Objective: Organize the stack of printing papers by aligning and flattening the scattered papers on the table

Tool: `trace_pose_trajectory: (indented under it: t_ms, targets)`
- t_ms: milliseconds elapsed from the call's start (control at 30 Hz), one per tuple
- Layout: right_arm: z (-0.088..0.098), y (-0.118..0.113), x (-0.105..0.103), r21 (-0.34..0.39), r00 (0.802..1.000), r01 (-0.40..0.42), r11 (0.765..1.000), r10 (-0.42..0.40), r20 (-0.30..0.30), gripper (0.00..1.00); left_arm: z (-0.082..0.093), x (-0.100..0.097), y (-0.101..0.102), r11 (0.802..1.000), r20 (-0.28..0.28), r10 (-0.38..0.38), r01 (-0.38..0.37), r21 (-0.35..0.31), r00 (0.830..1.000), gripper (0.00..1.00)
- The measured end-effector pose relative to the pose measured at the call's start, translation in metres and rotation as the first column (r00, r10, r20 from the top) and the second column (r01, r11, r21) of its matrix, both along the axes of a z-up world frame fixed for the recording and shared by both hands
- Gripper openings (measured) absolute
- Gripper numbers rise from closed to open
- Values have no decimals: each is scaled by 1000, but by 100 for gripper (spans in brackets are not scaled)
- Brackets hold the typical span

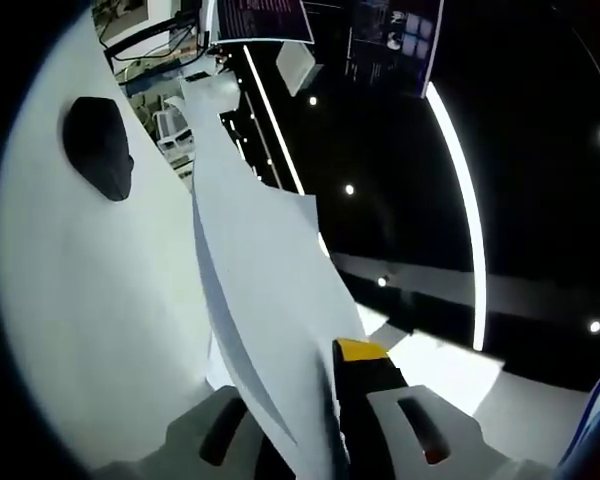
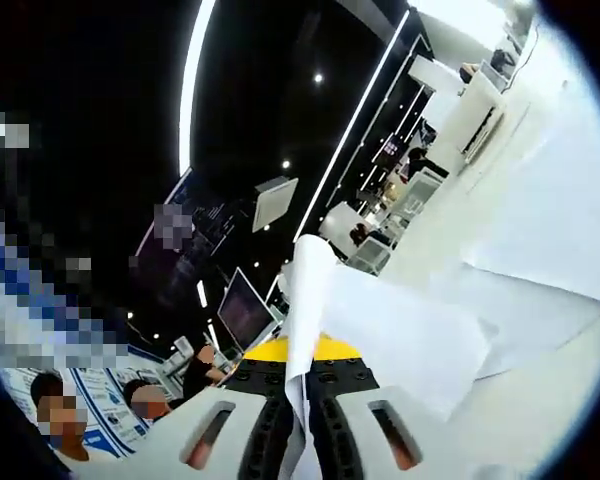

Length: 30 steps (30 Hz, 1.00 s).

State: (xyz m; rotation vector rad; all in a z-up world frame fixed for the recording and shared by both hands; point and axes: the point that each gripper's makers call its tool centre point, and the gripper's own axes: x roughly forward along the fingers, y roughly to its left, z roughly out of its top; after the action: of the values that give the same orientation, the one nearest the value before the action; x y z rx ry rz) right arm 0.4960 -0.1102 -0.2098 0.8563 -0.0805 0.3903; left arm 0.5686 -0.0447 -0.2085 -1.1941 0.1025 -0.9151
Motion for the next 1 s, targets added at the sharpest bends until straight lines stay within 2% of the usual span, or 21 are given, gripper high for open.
trace_pose_trajectory:
  t_ms: [300,467,533,633,700,767,867,1000]
  targets:
    - [-1,3,1,-19,1000,-9,1000,10,5,9,-3,4,1,1000,-20,9,-9,0,1000,6]
    - [1,-10,3,19,1000,-2,1000,3,-9,31,-4,4,3,1000,-26,21,-21,-1,999,6]
    - [0,-21,5,39,1000,5,999,-4,-23,34,-5,4,4,1000,-30,21,-21,-2,999,6]
    - [0,-34,3,65,999,25,998,-23,-37,43,-5,5,4,1000,-34,21,-21,-3,999,6]
    - [2,-42,1,77,999,32,997,-30,-37,55,-5,5,4,1000,-35,21,-21,-3,999,6]
    - [7,-45,-2,54,1000,17,998,-16,-21,65,-5,4,3,1000,-33,20,-20,-3,999,6]
    - [13,-49,-9,-9,1000,8,1000,-8,13,67,-5,4,2,1000,-31,17,-17,0,999,6]
    - [16,-51,-15,-25,1000,4,1000,-3,24,66,-4,3,2,1000,-26,21,-21,4,999,6]
